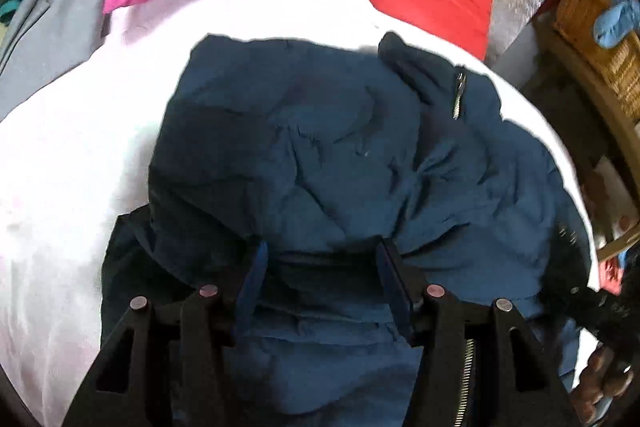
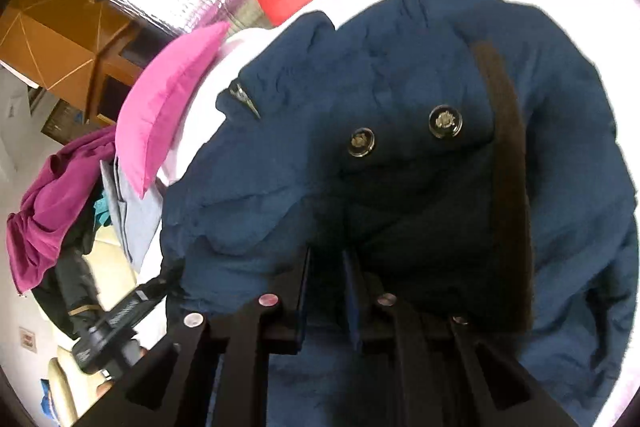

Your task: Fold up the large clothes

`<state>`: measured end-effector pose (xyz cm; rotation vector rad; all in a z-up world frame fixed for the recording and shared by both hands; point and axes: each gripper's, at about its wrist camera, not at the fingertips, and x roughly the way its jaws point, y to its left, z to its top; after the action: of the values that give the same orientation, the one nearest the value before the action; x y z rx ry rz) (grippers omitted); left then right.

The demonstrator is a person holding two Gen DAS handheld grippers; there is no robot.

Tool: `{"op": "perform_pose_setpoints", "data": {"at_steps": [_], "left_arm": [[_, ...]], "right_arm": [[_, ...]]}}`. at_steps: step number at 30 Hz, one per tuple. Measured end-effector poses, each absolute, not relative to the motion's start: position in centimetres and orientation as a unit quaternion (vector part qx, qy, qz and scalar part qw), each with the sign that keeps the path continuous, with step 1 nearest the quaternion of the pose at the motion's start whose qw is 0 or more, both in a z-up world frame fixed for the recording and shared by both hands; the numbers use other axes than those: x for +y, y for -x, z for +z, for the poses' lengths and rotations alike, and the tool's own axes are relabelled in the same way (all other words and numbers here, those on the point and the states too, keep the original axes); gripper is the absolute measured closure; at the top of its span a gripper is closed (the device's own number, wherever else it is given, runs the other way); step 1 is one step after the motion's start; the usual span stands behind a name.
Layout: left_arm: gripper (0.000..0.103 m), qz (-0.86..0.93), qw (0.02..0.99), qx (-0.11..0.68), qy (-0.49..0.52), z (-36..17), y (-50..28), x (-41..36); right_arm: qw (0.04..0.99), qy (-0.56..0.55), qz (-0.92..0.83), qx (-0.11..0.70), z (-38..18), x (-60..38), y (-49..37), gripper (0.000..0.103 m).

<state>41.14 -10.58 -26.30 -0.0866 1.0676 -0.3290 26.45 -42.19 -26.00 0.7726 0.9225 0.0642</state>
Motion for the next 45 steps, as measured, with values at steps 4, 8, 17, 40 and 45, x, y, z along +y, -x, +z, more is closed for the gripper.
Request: {"op": "perform_pose_setpoints", "data": {"at_steps": [4, 8, 17, 40, 45], "left_arm": [[0.046, -0.166, 0.847, 0.502, 0.054, -25.1, -40.9, -10.6], [0.046, -0.153, 0.855, 0.483, 0.112, -23.3, -41.6, -6.9], [0.042, -0.086, 0.841, 0.515, 0.137, -25.9, -43.2, -2.8], [0.041, -0.090, 0.837, 0.534, 0.076, -27.2, -43.2, -2.8], [0.041, -0.106, 0.835, 0.532, 0.091, -25.5, -42.0, -1.7]], "right_arm": [[0.824, -0.374, 0.033, 0.425, -24.4, -43.3, -25.5, 0.084], [0.843, -0.405, 0.004, 0.353, -22.1, -47.6, -22.4, 0.062], [0.829, -0.462, -0.040, 0.312, -23.2, -53.1, -19.1, 0.069], [0.818, -0.382, -0.036, 0.429, -26.5, -48.9, -24.0, 0.070], [0.825, -0.387, -0.026, 0.412, -25.4, -49.3, -23.1, 0.069]]}}
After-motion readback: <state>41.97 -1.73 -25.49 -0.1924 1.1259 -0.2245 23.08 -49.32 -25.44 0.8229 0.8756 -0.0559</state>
